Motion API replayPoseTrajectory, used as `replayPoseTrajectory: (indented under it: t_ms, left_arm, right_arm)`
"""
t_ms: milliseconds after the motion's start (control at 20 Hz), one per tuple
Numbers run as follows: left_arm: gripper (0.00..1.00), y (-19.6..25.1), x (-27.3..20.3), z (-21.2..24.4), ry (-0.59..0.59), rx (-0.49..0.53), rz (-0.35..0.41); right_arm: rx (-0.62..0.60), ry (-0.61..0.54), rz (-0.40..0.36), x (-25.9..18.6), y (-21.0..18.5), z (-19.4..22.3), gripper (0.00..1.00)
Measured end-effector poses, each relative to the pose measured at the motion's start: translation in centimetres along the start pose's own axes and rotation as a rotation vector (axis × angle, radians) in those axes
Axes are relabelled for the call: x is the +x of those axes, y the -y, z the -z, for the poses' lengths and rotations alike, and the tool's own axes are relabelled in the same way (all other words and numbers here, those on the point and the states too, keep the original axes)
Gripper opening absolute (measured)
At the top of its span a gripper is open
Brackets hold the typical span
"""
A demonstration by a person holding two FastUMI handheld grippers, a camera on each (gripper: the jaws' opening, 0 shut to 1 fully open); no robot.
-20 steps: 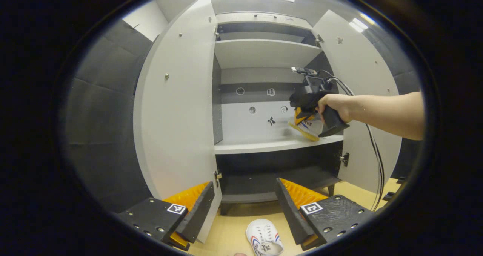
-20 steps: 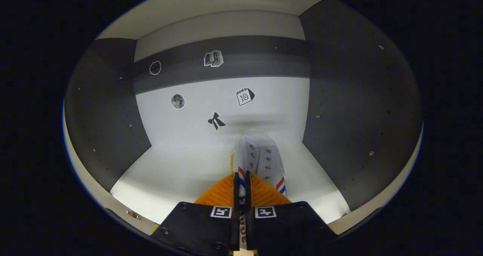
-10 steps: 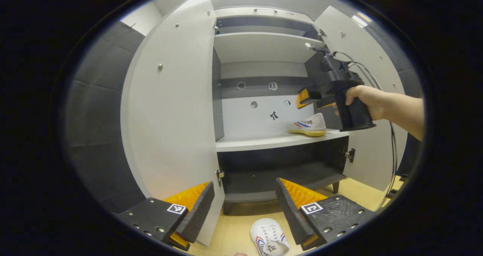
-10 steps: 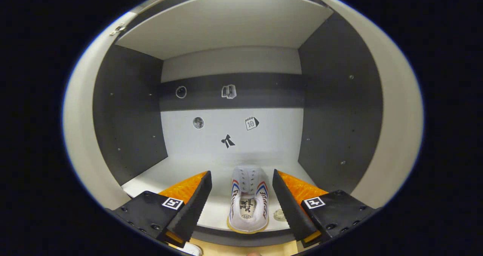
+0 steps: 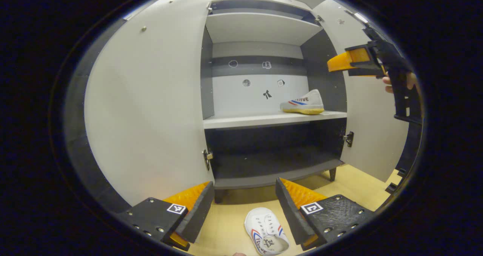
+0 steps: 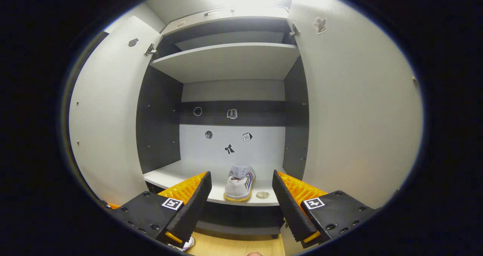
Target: Grab one shoe with the right hand and put it into the shoe cabinet, grab the other shoe with the left hand and put it into the shoe cabinet; then close the right door with the right hand and the left door with the left hand.
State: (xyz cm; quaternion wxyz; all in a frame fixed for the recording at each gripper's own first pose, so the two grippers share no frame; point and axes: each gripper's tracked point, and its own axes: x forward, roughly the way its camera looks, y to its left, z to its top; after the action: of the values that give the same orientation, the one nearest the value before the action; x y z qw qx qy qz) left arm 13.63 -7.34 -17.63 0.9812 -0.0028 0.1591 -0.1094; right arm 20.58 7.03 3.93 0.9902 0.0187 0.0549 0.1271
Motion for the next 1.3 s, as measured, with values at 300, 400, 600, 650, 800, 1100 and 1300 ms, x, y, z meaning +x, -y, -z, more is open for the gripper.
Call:
replayPoseTrajectory:
  t_ms: [300, 400, 600, 650, 800, 1100, 1300]
  left_arm:
    - [0.99, 1.6, 1.2, 6.7, -0.16, -0.004, 0.038]
    - [0.99, 2.0, 1.7, 9.5, -0.223, -0.009, 0.046]
    - [0.91, 2.1, 2.2, 13.8, -0.323, -0.003, 0.059]
    - [0.92, 2.0, 2.3, 14.8, -0.348, -0.001, 0.059]
    - [0.94, 1.5, 2.5, 17.2, -0.406, 0.004, 0.044]
    - [0.89, 0.9, 2.4, 21.4, -0.519, 0.032, 0.026]
    - [0.99, 1.2, 2.4, 22.4, -0.541, 0.02, 0.044]
  right_arm:
    - [-0.025, -0.023, 0.023, -5.6, 1.8, 3.5, 1.0]
    - [-0.017, -0.042, 0.002, -7.6, 1.2, 4.8, 1.0]
    - [-0.05, -0.058, 0.002, -9.5, 1.2, 5.7, 1.0]
    - [-0.055, -0.059, 0.001, -10.0, 1.1, 5.9, 1.0]
    - [-0.067, -0.064, 0.01, -10.8, 1.1, 6.0, 1.0]
    - [-0.04, -0.07, 0.028, -11.6, 1.4, 6.0, 1.0]
    - [-0.05, -0.073, 0.031, -11.9, 1.4, 6.0, 1.0]
